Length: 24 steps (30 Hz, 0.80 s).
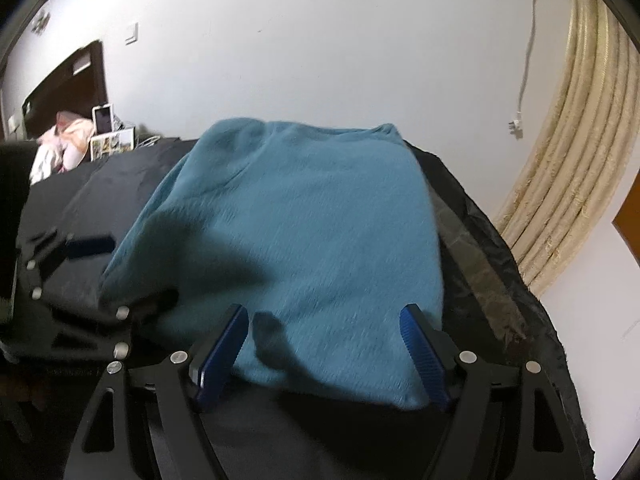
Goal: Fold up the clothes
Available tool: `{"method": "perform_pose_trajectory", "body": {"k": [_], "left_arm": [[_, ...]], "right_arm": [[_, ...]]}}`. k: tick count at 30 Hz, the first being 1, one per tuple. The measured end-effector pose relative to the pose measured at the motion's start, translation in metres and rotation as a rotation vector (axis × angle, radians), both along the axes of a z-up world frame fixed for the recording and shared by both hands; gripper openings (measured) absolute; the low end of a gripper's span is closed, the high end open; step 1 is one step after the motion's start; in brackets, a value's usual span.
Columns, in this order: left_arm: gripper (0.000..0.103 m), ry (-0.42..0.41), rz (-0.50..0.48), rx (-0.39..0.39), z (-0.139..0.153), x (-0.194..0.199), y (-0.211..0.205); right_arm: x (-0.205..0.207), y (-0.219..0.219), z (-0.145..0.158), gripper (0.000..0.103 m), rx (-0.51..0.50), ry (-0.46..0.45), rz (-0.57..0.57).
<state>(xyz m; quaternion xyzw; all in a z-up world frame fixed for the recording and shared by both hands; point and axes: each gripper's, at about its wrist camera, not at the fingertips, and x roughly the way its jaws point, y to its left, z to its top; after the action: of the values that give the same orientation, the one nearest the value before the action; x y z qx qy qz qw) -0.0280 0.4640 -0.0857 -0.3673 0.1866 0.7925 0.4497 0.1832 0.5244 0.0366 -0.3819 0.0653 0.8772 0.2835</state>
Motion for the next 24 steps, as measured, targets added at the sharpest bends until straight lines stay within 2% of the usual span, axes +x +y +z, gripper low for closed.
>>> {"method": "perform_pose_trajectory", "body": {"k": [4,7,11,17,21,24], "left_arm": [[0.102,-0.027,0.001,0.005,-0.002,-0.004,0.0],[0.102,-0.051,0.001,0.01,-0.003,-0.007,0.0],[0.102,-0.13,0.008,0.03,-0.008,-0.017,-0.004],[0.102,-0.164,0.004,0.055,-0.008,-0.019,-0.011],[0.102,-0.223,-0.004,0.098,-0.006,-0.027,-0.025],[0.102,-0.299,0.013,0.162,-0.001,-0.041,-0.04]], "right_arm": [[-0.009,0.009,-0.012,0.08,-0.035,-0.031,-0.006],[-0.011,0.001,-0.02,0.082,0.014,-0.064,0.011],[-0.006,-0.003,-0.023,0.082,0.009,-0.053,0.015],[-0.003,-0.006,-0.025,0.082,0.011,-0.052,0.022],[-0.004,-0.002,-0.019,0.082,-0.017,-0.051,0.018],[-0.004,-0.003,-0.005,0.082,-0.034,0.01,0.021]]}}
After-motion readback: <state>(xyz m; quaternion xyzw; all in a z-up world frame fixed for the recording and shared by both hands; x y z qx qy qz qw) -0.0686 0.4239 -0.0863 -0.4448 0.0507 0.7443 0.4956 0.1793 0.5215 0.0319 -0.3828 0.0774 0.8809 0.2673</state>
